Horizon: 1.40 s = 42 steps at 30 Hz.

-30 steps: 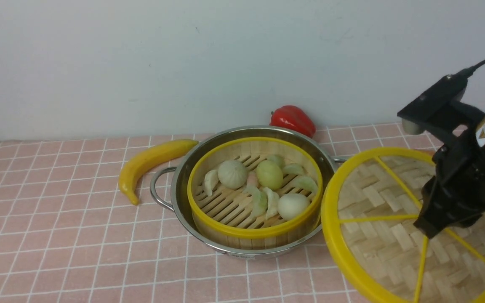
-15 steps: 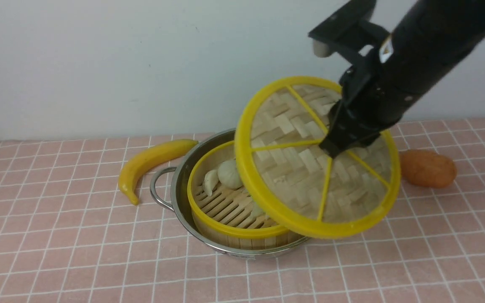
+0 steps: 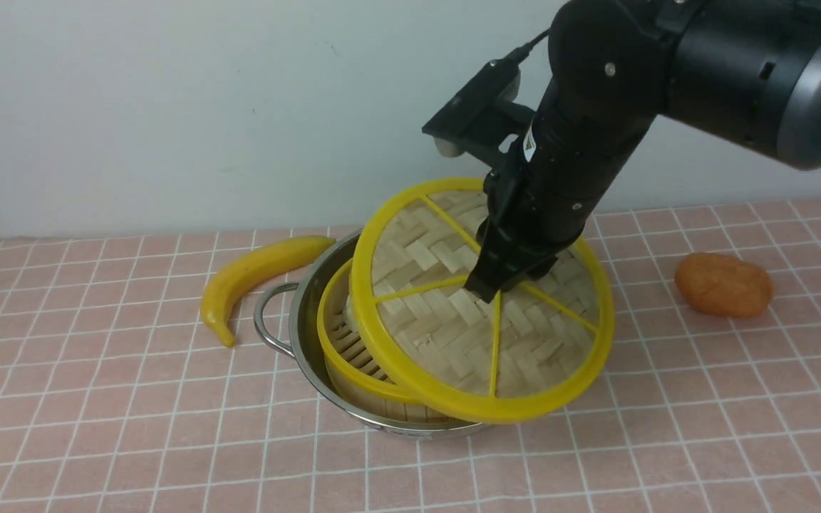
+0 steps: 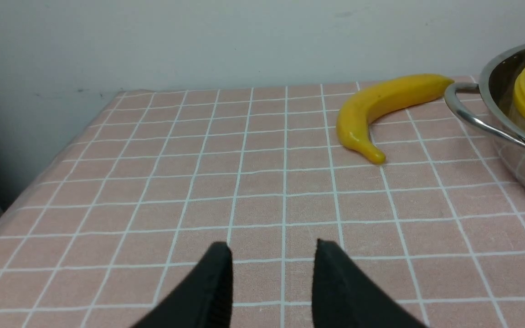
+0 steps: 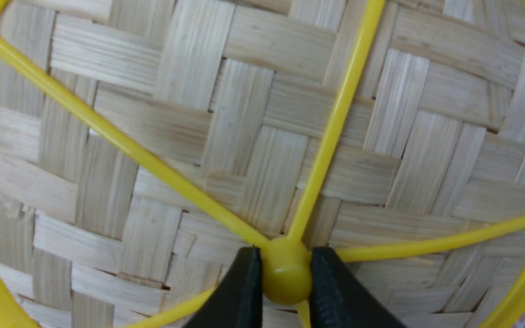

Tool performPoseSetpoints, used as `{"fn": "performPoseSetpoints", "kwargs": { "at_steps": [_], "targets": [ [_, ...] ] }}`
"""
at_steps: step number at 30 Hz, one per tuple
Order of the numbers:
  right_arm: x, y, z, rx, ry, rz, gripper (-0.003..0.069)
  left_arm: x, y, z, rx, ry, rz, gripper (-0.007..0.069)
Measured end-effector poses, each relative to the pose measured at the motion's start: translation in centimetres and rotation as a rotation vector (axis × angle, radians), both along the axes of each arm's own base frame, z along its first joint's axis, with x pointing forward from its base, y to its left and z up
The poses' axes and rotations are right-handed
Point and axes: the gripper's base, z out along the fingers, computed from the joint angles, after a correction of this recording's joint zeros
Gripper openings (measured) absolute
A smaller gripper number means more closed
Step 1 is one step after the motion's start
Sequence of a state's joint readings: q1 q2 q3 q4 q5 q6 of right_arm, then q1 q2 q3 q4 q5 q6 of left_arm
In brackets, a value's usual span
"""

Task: Place the steamer in the pot on the pink tablecloth, and put the lid on the steamer.
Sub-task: 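Place the bamboo steamer lid onto the steamer basket in the pot with the right gripper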

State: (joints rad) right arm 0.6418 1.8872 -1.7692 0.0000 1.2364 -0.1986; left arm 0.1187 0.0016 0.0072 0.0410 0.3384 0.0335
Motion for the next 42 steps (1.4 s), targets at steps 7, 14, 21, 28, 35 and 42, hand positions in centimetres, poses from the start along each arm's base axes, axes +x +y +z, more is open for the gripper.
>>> {"fn": "performPoseSetpoints", "kwargs": {
  "at_steps": [7,14,21,28,35,42],
  "targets": [
    [0.6,1.9,0.8,0.017,-0.051,0.051,0.0146,0.0,0.0,0.0,0.0,0.0,0.0,0.0243],
    [2.0,3.2,-0.4,0.008,-0.058,0.08,0.0146,0.0,0.0,0.0,0.0,0.0,0.0,0.0243],
    [3.0,3.7,-2.8,-0.06,-0.044,0.098,0.0146,0.0,0.0,0.0,0.0,0.0,0.0,0.0243],
    [3.5,4.0,-1.4,-0.037,-0.093,0.101,0.0146,0.0,0.0,0.0,0.0,0.0,0.0,0.0243],
    [3.6,4.1,-1.6,-0.033,-0.09,0.097,0.0146,0.0,0.0,0.0,0.0,0.0,0.0,0.0243],
    [3.4,4.2,-1.5,-0.006,-0.073,0.065,0.0146,0.0,0.0,0.0,0.0,0.0,0.0,0.0243]
  ]
}}
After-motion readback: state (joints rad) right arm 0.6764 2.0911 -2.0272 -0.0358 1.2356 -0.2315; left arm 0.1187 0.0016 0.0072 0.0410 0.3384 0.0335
